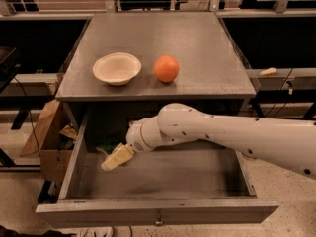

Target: Pick sponge from top drawer and place on counter

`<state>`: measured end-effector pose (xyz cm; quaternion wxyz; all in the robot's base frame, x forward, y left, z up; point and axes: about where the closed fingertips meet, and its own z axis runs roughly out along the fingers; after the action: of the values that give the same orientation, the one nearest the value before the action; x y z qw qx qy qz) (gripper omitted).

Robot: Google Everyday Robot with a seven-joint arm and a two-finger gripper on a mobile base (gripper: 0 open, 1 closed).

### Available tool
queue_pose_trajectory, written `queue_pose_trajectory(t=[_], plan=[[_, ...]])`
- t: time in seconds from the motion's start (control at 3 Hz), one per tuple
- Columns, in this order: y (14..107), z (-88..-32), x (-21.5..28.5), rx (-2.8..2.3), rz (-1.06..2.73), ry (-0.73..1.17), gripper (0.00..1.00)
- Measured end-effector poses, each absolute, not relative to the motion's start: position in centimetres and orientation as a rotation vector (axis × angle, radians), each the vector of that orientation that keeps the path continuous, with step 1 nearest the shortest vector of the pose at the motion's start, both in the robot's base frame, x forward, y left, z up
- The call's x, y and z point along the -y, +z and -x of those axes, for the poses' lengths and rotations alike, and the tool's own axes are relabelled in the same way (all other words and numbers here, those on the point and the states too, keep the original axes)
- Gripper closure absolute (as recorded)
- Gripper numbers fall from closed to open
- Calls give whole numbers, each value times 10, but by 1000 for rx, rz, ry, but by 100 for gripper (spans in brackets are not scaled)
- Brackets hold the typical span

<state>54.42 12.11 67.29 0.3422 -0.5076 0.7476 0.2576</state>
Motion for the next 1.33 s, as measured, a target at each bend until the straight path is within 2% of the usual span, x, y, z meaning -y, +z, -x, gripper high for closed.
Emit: queue_pose_trajectory(t=[0.67,1.33], plan=[[653,-550,-154,-1922,1375,640,0],[612,-570,-166,-1976,1317,562,0]])
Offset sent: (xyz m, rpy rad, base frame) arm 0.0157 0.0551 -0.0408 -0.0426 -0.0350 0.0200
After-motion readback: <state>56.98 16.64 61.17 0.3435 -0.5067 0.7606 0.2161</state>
